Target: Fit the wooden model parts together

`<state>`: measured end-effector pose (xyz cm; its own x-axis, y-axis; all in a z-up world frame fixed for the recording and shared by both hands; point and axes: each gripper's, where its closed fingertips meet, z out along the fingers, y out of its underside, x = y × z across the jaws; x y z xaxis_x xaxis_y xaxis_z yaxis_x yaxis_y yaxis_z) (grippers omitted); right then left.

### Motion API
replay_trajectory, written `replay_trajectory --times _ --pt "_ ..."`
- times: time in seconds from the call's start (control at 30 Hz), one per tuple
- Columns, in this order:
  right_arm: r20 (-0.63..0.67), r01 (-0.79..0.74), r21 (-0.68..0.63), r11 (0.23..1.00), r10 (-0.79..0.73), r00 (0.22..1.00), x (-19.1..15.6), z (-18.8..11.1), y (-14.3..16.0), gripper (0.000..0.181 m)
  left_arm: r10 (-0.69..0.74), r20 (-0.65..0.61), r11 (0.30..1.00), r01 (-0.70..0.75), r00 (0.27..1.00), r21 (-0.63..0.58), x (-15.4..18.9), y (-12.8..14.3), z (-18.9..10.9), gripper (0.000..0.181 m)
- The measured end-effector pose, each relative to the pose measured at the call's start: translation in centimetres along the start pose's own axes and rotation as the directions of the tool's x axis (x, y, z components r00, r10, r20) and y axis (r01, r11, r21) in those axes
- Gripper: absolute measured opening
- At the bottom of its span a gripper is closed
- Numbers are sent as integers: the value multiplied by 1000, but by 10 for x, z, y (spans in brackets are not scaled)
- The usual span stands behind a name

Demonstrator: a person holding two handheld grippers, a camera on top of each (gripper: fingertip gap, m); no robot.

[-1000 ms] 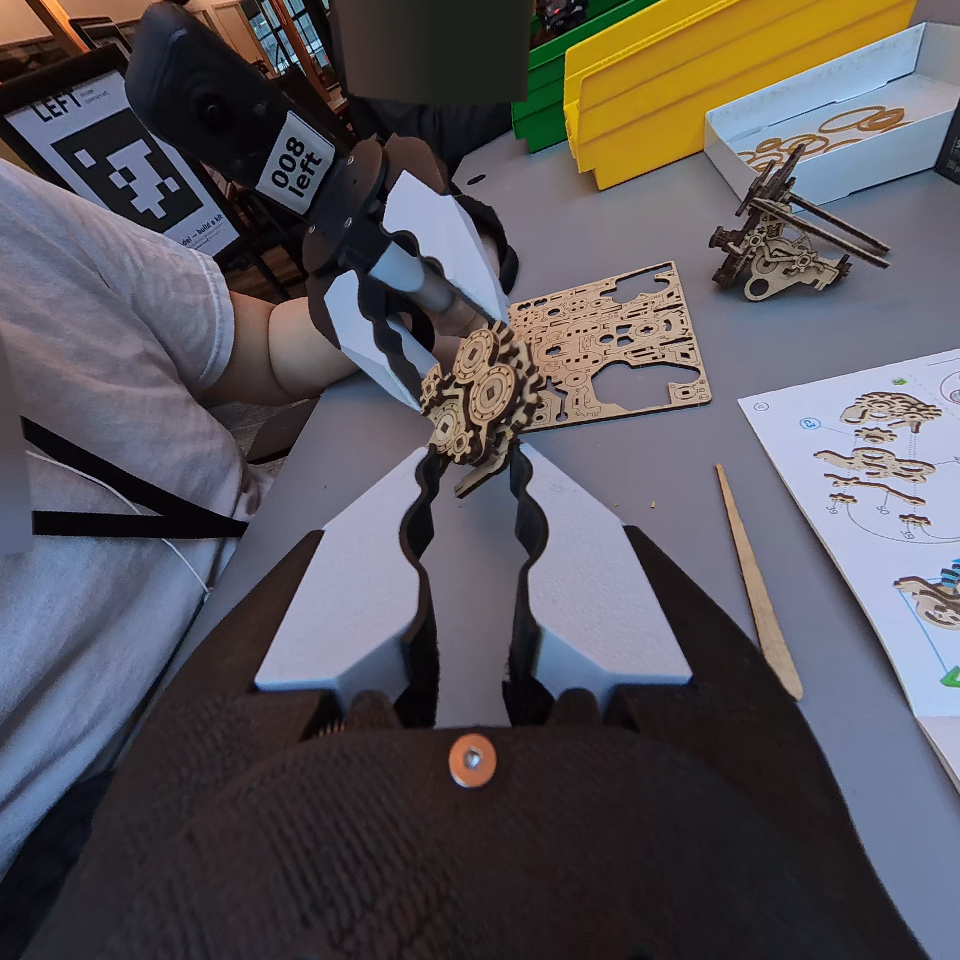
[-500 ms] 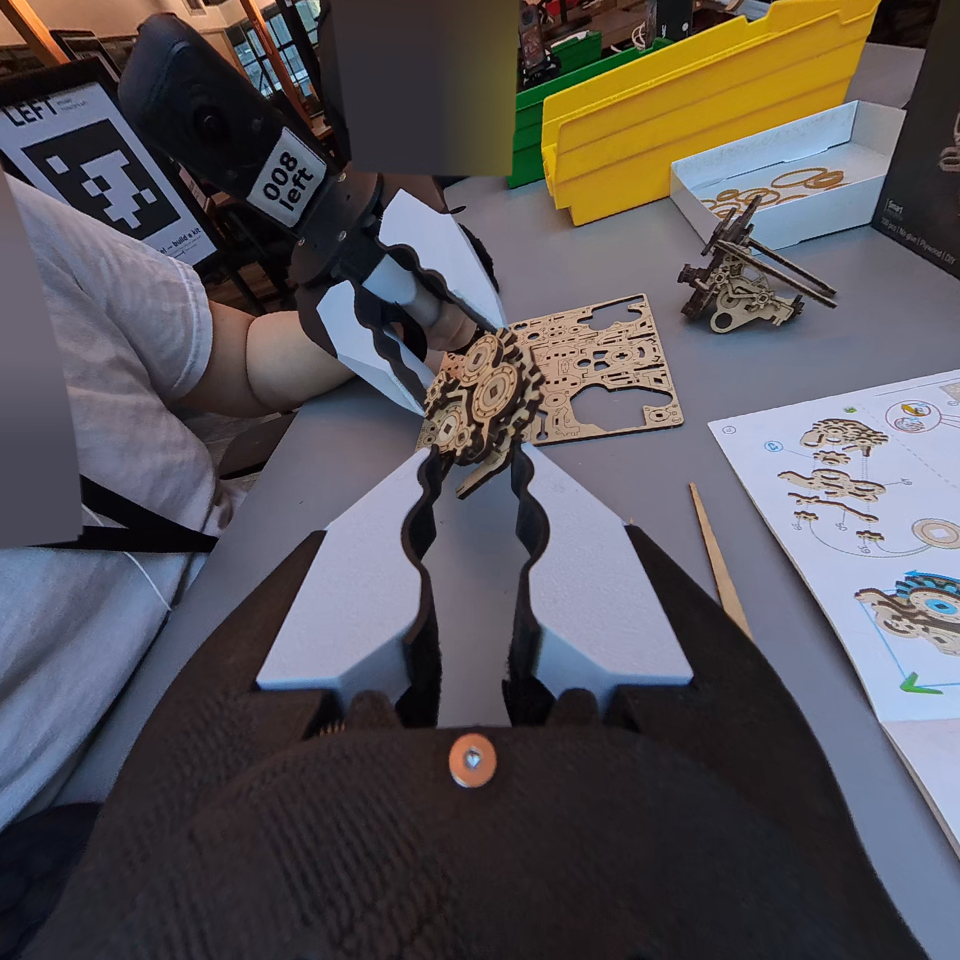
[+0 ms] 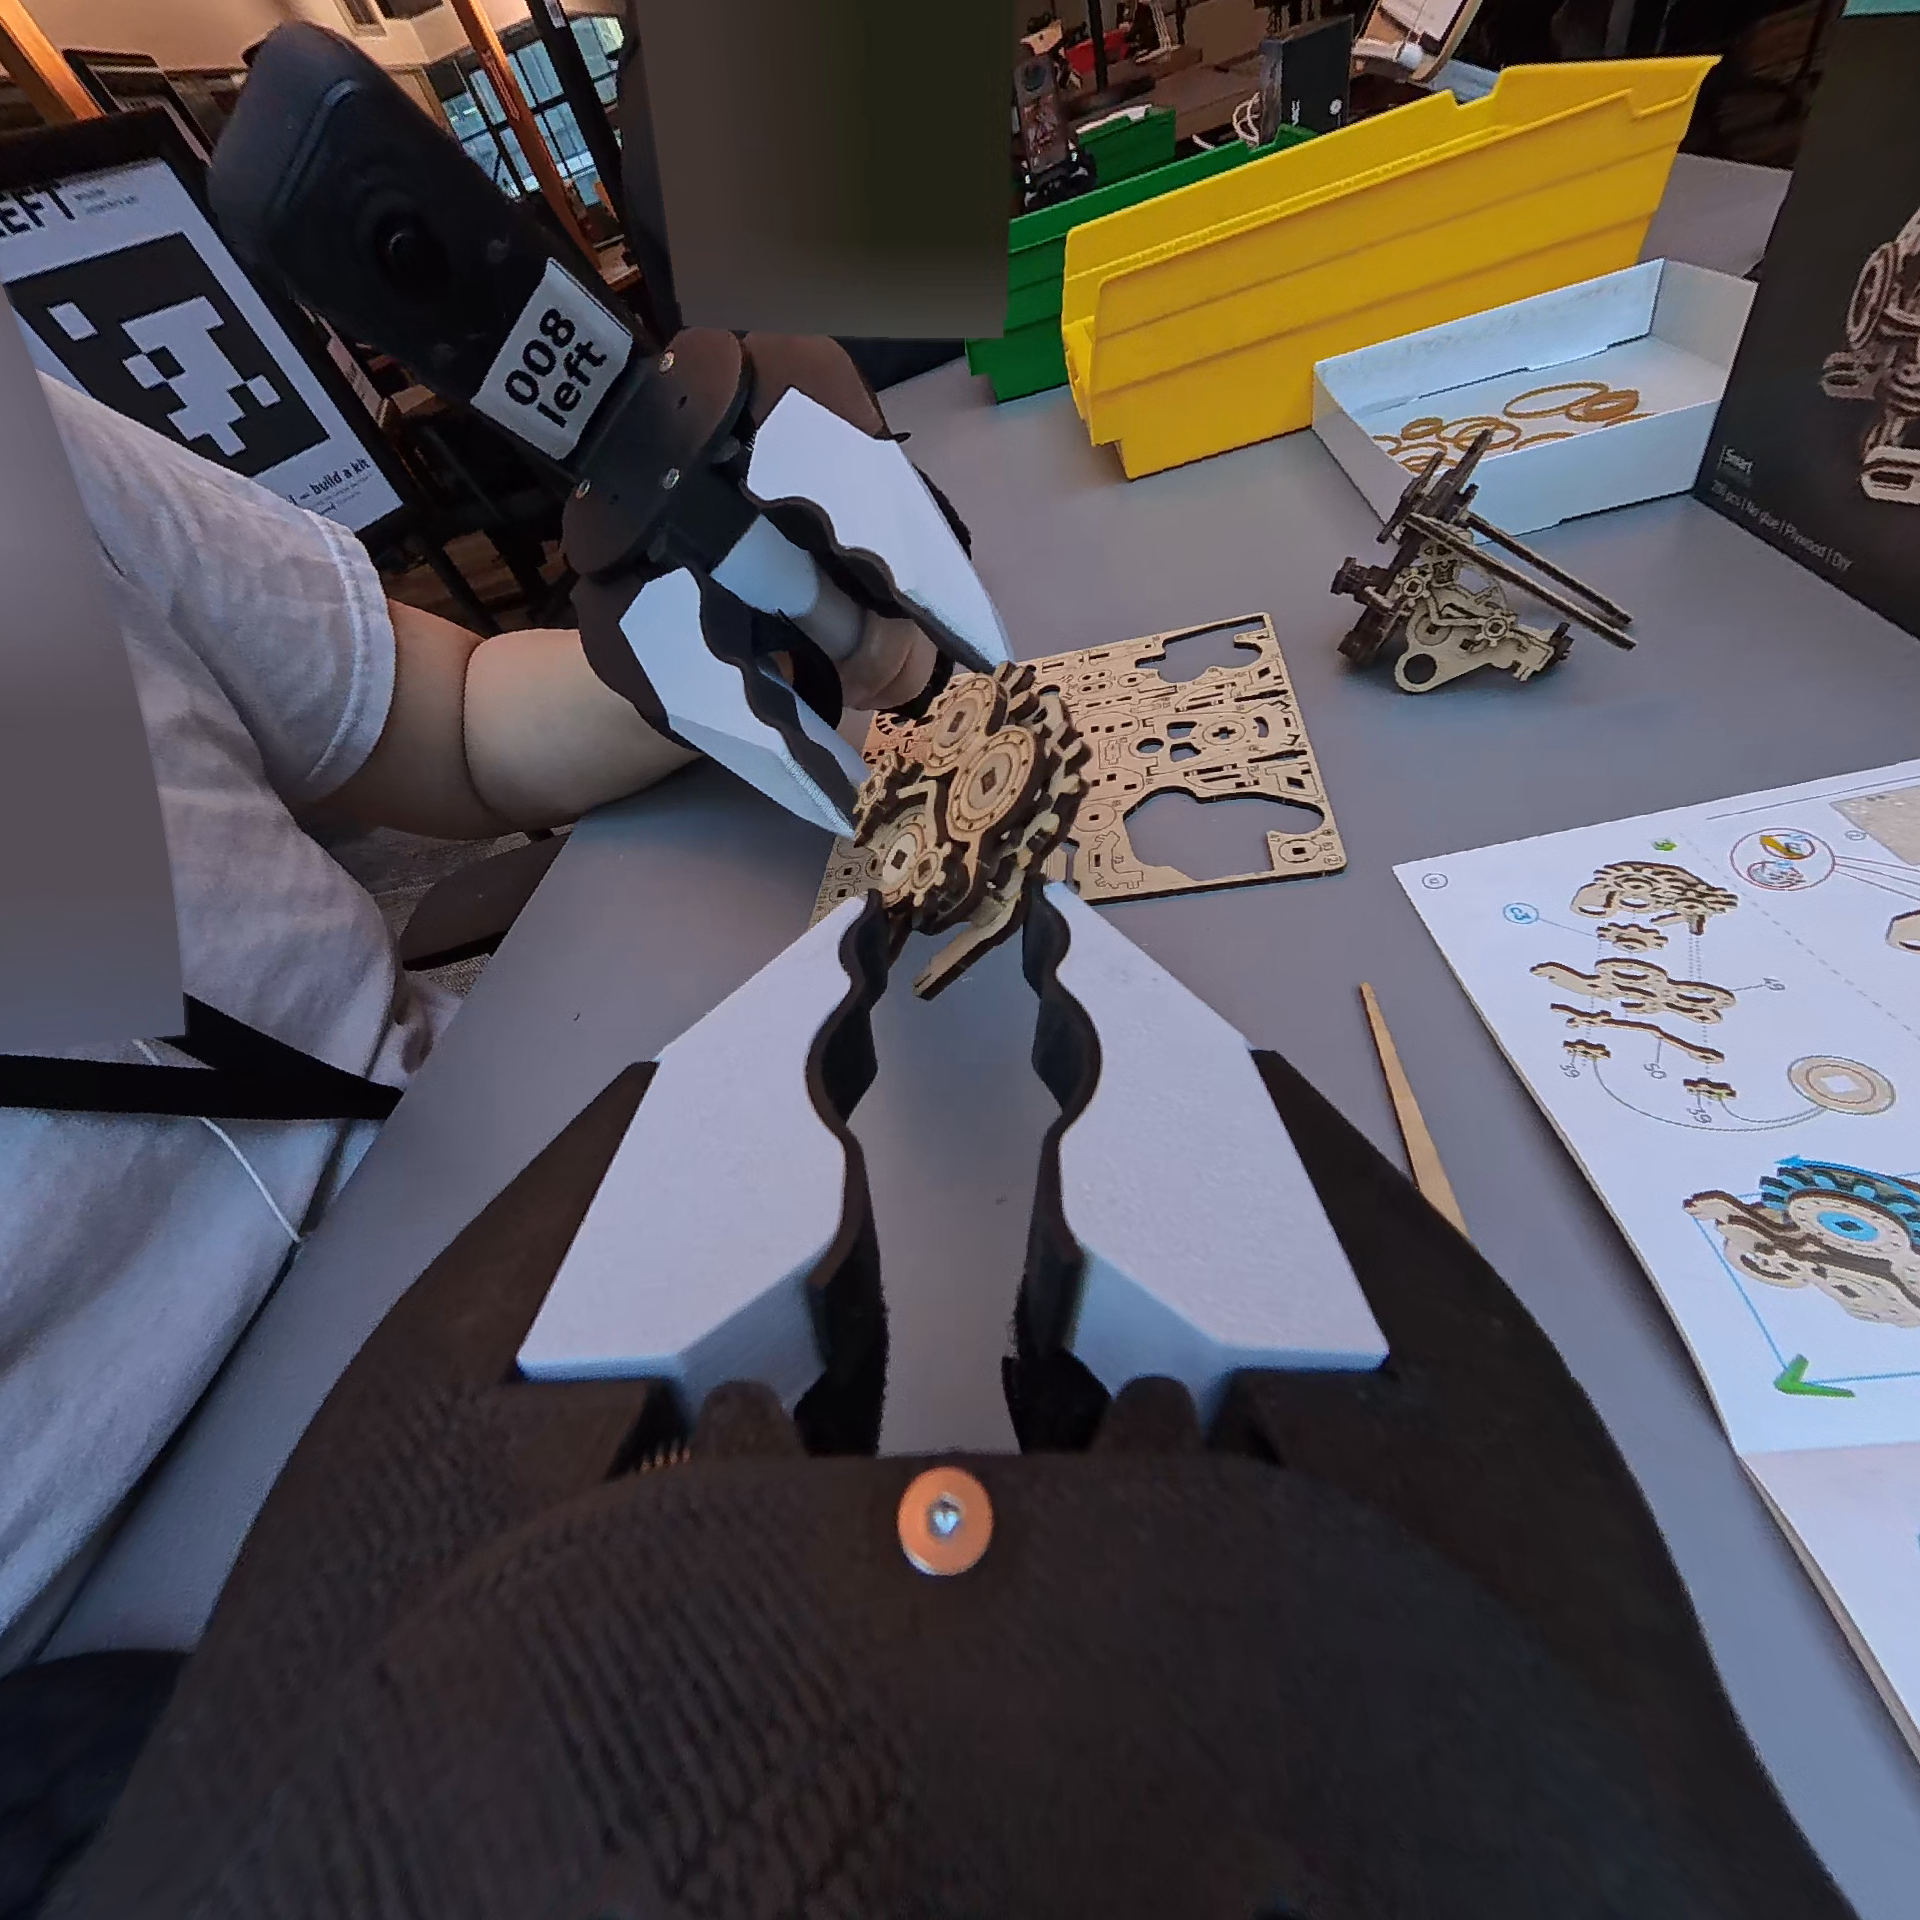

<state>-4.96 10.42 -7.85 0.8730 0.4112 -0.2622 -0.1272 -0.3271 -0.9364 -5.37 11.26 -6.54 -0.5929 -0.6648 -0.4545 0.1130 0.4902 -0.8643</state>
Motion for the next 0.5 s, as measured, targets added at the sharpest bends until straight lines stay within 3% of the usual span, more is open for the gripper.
replay_trajectory --times 0.2,0.33,0.5 --pt "8 19 25 1000 -19 1000 -3 -2 -5 24 -13 12 1000 13 1000 20 -1 -5 -1 35" --pt "21 60 47 997 -61 998 -8 -5 -11 24 44 50 996 -48 998 75 0 -15 -3 36" --pt "9 71 51 996 -72 997 -7 -4 -10 24 127 110 990 -134 986 52 0 -11 0 38"
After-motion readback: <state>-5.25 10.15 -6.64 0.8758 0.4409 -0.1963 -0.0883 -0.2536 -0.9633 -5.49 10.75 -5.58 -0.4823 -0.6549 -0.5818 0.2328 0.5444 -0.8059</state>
